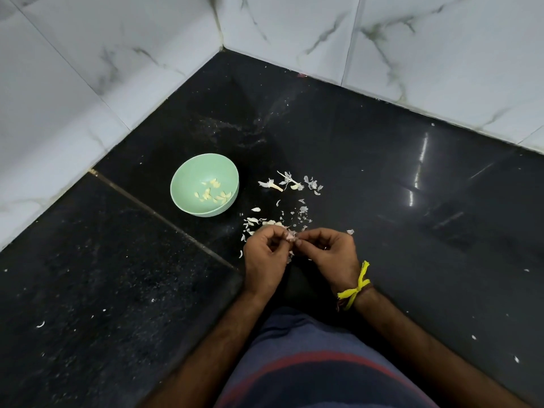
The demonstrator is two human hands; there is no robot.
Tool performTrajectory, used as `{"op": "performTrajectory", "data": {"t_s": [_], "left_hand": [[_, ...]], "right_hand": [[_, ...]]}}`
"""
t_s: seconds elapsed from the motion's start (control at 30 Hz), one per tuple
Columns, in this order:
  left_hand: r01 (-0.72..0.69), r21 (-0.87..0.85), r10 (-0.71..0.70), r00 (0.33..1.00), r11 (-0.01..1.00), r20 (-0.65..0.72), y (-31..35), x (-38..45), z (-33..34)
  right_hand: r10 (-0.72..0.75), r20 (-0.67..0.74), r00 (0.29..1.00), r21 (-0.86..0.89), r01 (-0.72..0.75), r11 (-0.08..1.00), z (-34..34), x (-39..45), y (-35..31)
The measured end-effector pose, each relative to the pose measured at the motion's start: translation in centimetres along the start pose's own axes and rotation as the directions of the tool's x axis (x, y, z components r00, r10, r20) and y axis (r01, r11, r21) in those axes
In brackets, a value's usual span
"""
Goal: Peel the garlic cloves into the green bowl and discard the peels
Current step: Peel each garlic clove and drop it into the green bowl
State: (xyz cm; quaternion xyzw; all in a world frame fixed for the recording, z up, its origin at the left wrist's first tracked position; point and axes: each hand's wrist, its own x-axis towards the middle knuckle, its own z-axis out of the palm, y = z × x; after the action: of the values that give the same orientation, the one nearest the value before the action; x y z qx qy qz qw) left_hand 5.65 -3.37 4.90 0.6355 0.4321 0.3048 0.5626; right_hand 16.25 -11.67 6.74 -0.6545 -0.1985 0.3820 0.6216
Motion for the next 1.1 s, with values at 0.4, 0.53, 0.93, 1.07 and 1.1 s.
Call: {"op": "performTrajectory", "data": {"t_s": [0.4,0.53,0.93,1.07,1.1], "left_hand": [[0.059,-0.078,-0.056,0.997,0.995,0.044,-1.1,-0.9,-0.1],[0.017,-0.079,-0.011,0.997,0.997,0.081,-1.0,-0.9,-0.1],[0.022,0.056,-0.012,0.986,0.998,-0.165,-2.6,0.6,-1.6],[-0.066,0.173,0.087,0.989,0.983,-0.117,-3.6,0.7,-1.3],[-0.114,0.220,0.141,0.984,0.969,-0.112,-3.8,0.7,-1.2]], "right_hand": [[0.064,0.079,0.995,-0.052,-0.060,0.997,0.0,1.1,0.1],[0.078,0.108,0.991,-0.025,-0.075,0.997,-0.3,1.3,-0.4],[0.053,-0.173,0.984,-0.189,-0.086,0.978,-2.6,2.4,0.8],[-0.063,-0.235,0.970,-0.467,-0.055,0.883,-2.4,2.6,1.9],[-0.116,-0.223,0.968,-0.554,-0.028,0.832,-2.5,2.6,1.9]]}}
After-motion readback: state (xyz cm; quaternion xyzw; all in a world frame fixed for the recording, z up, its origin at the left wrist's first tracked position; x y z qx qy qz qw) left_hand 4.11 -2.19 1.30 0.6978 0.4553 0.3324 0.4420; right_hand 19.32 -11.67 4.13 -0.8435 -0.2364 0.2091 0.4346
